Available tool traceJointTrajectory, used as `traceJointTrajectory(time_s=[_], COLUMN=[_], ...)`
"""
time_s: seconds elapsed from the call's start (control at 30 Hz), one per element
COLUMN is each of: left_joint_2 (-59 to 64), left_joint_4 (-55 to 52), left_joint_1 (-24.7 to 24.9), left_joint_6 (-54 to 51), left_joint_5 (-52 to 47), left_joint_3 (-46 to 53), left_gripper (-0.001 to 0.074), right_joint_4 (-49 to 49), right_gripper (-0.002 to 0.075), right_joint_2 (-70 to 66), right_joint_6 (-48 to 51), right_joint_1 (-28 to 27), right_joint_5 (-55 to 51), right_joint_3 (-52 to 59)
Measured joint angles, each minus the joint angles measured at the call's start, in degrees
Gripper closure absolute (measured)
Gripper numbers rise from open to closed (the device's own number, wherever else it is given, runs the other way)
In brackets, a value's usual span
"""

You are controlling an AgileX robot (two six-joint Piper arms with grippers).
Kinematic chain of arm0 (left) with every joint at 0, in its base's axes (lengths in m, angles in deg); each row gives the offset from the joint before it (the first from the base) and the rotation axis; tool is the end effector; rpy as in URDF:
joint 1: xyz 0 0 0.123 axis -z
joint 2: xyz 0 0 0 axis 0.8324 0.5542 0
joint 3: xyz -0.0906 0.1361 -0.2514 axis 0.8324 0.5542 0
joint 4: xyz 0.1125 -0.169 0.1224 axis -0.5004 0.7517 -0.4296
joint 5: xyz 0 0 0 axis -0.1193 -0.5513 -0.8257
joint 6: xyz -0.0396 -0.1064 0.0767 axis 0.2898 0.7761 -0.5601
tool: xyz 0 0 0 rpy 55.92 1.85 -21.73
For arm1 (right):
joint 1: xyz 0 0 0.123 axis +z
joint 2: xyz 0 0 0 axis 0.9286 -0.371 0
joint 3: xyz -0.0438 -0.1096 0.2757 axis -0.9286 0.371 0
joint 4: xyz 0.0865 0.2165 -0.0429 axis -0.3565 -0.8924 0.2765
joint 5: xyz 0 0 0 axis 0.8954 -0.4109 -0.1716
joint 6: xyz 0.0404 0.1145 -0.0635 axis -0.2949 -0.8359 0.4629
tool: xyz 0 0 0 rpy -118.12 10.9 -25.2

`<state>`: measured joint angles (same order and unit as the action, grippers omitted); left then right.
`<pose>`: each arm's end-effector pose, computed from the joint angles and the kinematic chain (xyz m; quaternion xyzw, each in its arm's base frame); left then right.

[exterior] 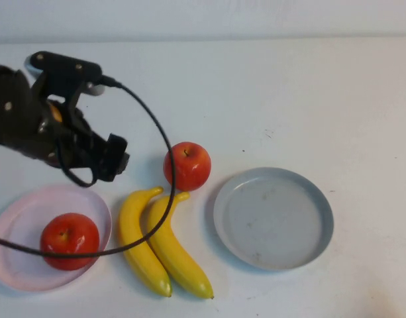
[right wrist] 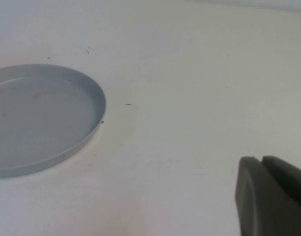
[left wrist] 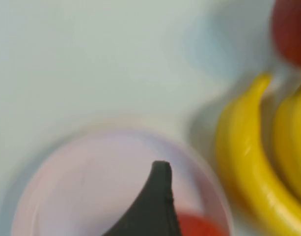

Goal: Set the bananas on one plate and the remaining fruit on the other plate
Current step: Put one type of fruit in the left plate

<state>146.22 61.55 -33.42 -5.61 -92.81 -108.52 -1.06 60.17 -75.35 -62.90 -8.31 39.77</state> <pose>0.2835 -0.1115 0.2798 0.1989 0.9394 -0.0237 0.2780 0.0663 0.0155 0.1626 -0.0768 0.7912 0.0400 0.6055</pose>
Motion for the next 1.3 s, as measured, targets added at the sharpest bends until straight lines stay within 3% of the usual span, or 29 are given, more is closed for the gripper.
traceJointTrajectory(time_s=[0.33, 0.53, 0.77, 1.3], left_joint_2=[18.7, 24.1, 25.9, 29.1], left_joint_4=[2.0, 4.6, 10.7, 8.8], left_joint_1=[6.4, 7.7, 7.8, 7.8], left_joint_6=[-2.5, -3.0, -5.7, -7.8], left_joint_5=[1.6, 1.9, 1.5, 3.9], left_joint_3=[-15.7, -21.0, -22.0, -22.1], left_gripper=[0.0066, 0.0066, 0.0066, 0.0066], right_joint_4=[0.0, 0.0, 0.0, 0.0], right_gripper=[0.0741, 0.0742, 0.0741, 0.0741], right_joint_2=[0.0, 0.0, 0.0, 0.0], right_joint_6=[0.0, 0.0, 0.0, 0.0], right_joint_1=[0.0, 0.0, 0.0, 0.0], right_joint_5=[0.0, 0.0, 0.0, 0.0], right_joint_3=[0.0, 0.0, 0.0, 0.0])
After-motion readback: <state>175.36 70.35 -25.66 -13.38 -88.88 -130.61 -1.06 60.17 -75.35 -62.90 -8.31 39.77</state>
